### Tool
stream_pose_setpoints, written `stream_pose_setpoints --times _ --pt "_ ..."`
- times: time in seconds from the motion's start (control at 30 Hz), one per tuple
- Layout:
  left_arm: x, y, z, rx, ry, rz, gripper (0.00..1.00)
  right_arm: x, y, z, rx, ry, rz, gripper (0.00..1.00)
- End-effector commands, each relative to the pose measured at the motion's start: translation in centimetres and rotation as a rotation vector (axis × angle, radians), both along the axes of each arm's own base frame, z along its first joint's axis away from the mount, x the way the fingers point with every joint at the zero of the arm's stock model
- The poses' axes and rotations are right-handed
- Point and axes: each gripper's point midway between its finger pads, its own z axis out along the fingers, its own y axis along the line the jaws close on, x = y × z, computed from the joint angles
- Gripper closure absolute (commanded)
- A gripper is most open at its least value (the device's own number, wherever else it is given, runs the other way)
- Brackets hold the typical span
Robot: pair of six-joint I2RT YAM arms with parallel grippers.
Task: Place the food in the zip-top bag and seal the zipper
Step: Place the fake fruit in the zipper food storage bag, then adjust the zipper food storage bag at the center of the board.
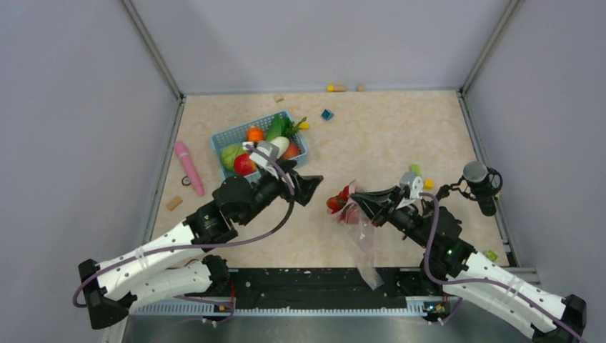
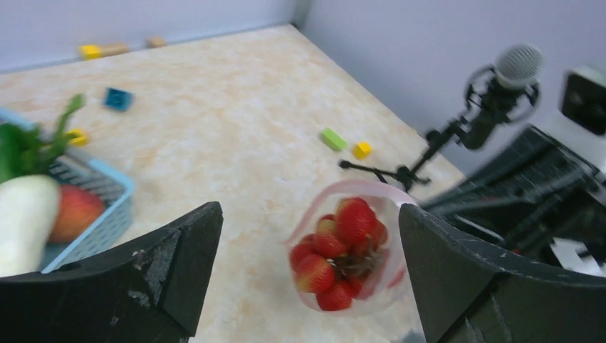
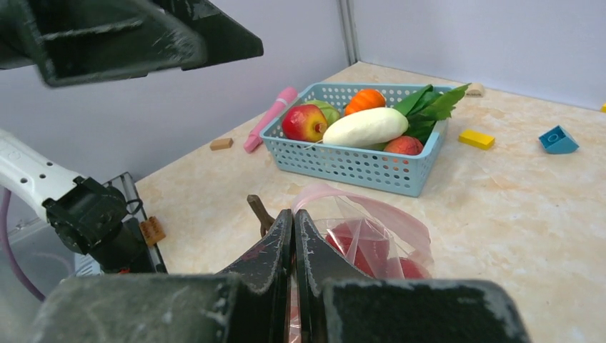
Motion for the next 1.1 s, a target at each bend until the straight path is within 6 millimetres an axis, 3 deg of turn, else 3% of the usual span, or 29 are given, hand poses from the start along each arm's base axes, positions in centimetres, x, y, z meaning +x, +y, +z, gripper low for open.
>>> stream_pose_setpoints --times 0.0,0.13,0.2,0.3,0.4,0.47,0.6,0.87,1.07 --pt "4.1 6.6 -0.9 -0.097 0.129 0.41 0.02 -0.9 -0.1 3.6 0.096 -0.089 0.041 1.0" --pt "6.2 11.8 -5.7 -0.101 0.348 0.627 0.02 -1.5 0.1 4.0 0.107 -0.081 0.07 1.0" --pt "6.5 12.7 -8.7 -0.11 0.464 0.625 0.02 -1.8 0.1 4.3 0.115 -0.082 0.087 1.0" --pt "5.7 11.3 -12.7 -0.105 0.597 0.495 0.03 -2.4 0.3 4.7 0.121 -0.092 0.119 1.0" --pt "3.5 7.4 -15.0 -0.09 0.624 0.215 0.04 -2.8 0.2 5.2 0.138 -0.1 0.134 1.0" --pt "1.8 5.3 -15.4 -0.075 0.626 0.036 0.04 -2.9 0.2 5.2 0.148 -0.098 0.141 1.0" --pt "0.2 3.5 -16.1 -0.056 0.657 -0.125 0.05 -3.4 0.4 5.6 0.166 -0.102 0.166 1.0" --pt "2.1 1.1 -18.3 -0.027 0.789 -0.167 0.09 -4.5 0.9 6.3 0.178 -0.133 0.235 1.0" --pt "1.8 -1.2 -17.1 -0.084 0.796 -0.335 0.1 -5.1 0.9 6.9 0.193 -0.15 0.264 1.0"
